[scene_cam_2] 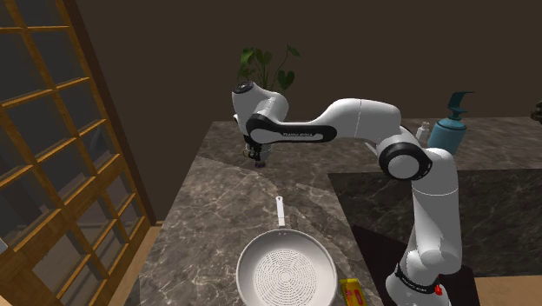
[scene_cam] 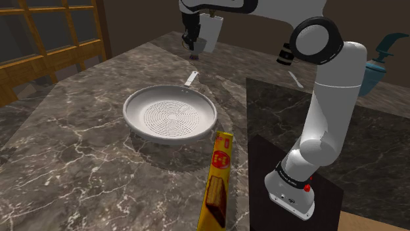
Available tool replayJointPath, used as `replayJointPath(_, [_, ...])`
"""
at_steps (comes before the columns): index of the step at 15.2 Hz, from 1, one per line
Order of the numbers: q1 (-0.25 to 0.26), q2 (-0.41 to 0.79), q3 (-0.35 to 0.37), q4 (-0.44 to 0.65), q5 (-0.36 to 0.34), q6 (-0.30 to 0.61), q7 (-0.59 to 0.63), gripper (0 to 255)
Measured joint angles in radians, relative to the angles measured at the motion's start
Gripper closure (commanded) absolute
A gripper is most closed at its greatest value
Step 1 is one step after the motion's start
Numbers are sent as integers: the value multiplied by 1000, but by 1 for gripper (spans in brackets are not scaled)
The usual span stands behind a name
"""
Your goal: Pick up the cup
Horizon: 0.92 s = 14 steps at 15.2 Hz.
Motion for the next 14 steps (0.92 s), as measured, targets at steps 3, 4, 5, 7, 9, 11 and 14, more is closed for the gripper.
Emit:
replayJointPath(3, [0,-1,0,-2,0,0,0,255])
replayJointPath(4, [1,0,0,5,0,-6,-2,255])
replayJointPath(5, [2,2,0,17,0,-16,-5,255])
replayJointPath(7, [7,14,0,60,-2,-46,-13,255])
replayJointPath(9, [11,28,-1,109,-4,-78,-24,255])
replayJointPath(11, [14,40,-2,151,-6,-106,-36,255])
replayJointPath(14, [25,70,-4,242,-13,-165,-54,255])
